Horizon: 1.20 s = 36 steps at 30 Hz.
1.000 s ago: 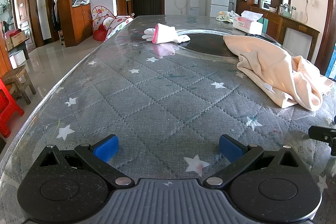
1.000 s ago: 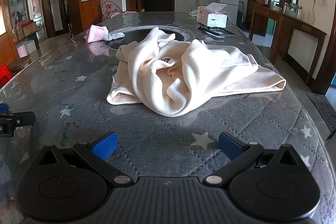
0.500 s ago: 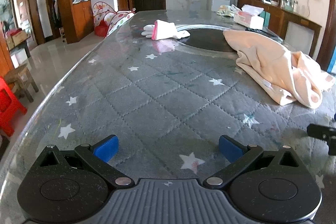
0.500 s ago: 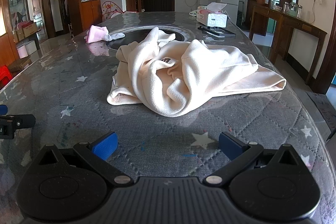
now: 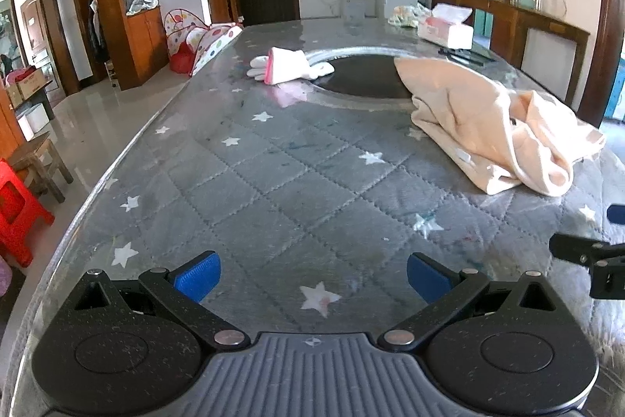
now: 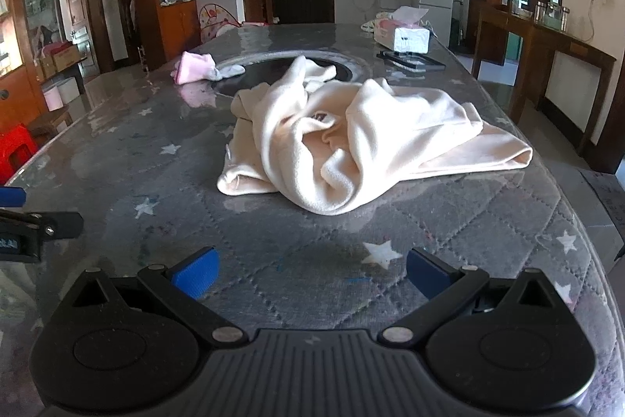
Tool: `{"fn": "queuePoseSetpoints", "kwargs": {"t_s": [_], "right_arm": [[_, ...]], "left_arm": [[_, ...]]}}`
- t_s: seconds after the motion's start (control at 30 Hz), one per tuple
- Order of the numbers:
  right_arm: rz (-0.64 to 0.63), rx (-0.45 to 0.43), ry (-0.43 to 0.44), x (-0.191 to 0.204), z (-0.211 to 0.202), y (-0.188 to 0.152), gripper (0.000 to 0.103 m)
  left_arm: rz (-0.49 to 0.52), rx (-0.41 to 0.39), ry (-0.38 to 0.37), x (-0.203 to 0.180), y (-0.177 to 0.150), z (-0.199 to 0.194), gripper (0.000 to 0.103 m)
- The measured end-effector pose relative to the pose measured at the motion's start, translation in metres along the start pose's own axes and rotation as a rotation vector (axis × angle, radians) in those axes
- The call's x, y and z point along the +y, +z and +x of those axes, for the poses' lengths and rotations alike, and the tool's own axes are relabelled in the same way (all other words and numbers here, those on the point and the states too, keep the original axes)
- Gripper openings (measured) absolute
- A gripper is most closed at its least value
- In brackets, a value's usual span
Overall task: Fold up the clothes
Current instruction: 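Move both grippers toward the crumpled cream sweatshirt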
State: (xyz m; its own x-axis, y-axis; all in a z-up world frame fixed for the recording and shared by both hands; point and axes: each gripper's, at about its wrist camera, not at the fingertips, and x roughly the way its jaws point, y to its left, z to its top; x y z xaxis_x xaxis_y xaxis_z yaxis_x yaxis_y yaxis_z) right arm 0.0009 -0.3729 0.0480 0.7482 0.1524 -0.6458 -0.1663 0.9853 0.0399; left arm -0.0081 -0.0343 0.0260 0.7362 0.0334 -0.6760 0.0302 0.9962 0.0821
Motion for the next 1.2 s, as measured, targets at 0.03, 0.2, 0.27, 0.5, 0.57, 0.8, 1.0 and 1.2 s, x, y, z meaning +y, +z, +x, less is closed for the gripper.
{"fn": "queuePoseSetpoints", "kwargs": {"t_s": [0.03,0.2,0.27,0.5,0.57,0.8,1.0,1.2], "right_arm": [[-0.004,-0.002,0.001,0.0,-0.002,0.001,0.103],[-0.012,-0.01,-0.004,0.001,-0.008,0.001,0.103],[-0.002,-0.012,0.001,0.0,-0.01,0.001,0.103],[0.001,-0.021,-0.004,-0.003,-0.017,-0.001,0.103],[0.007,-0.023,-0.003,-0.004,-0.019,-0.001,0.103],[0.037,-0.028,-0.002,-0.008,-0.023,0.0,0.103],[0.052,-0.031,-0.006,-0.011,-0.025,0.001,0.103],[0.055,-0.037,-0.006,-0.012,-0.028,0.002,0.103]], "left_arm": [[0.005,0.004,0.001,-0.002,0.001,0.0,0.103],[0.022,0.006,-0.009,-0.009,0.002,-0.004,0.103],[0.036,0.004,-0.006,-0.012,0.002,-0.005,0.103],[0.064,0.019,-0.01,-0.022,0.006,-0.006,0.103],[0.077,0.022,-0.008,-0.025,0.006,-0.006,0.103],[0.079,0.032,-0.02,-0.029,0.01,-0.006,0.103],[0.079,0.045,-0.022,-0.032,0.012,-0.005,0.103],[0.084,0.05,-0.021,-0.035,0.015,-0.005,0.103]]}}
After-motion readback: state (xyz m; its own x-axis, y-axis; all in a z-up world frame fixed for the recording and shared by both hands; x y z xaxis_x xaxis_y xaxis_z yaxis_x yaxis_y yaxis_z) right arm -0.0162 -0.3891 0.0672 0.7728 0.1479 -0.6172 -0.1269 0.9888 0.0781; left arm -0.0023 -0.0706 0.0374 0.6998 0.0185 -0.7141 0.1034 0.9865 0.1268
